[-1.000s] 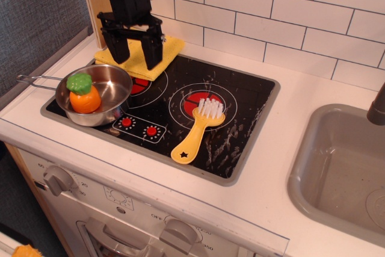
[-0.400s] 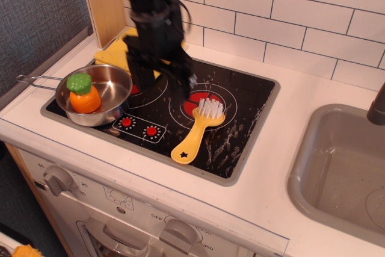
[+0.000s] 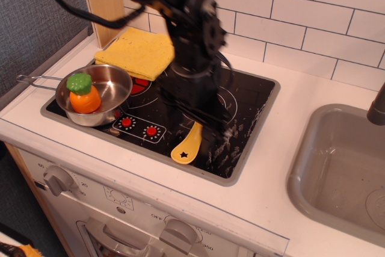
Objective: Put the yellow brush on the yellow cloth.
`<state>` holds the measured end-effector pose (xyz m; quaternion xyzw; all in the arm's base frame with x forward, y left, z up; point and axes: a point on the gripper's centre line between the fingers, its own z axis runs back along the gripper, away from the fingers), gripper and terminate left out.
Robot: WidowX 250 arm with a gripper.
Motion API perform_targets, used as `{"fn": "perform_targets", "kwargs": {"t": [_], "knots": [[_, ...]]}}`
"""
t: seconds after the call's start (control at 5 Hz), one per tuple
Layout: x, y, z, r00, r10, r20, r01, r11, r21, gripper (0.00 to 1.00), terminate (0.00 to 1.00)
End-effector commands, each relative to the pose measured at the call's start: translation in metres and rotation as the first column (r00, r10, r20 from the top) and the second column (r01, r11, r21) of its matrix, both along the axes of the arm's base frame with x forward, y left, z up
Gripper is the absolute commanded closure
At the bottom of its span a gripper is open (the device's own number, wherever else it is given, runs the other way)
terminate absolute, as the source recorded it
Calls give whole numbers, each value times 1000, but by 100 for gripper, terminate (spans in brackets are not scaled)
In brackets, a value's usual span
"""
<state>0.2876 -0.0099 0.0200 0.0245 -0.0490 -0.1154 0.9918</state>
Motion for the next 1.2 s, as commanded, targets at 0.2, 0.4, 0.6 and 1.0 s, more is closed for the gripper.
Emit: {"fn": "perform_targets", "kwargs": {"t": [0.2, 0.4, 0.6, 1.0], "knots": [[22, 4, -5, 992, 106, 68, -108, 994, 34, 0, 0], [29, 19, -9, 988, 147, 46, -148, 989, 15, 0, 0], [29, 25, -11, 990, 140, 28, -140, 990, 6, 100, 0], [43, 36, 15, 990, 132, 42, -131, 991, -27, 100, 0]]}}
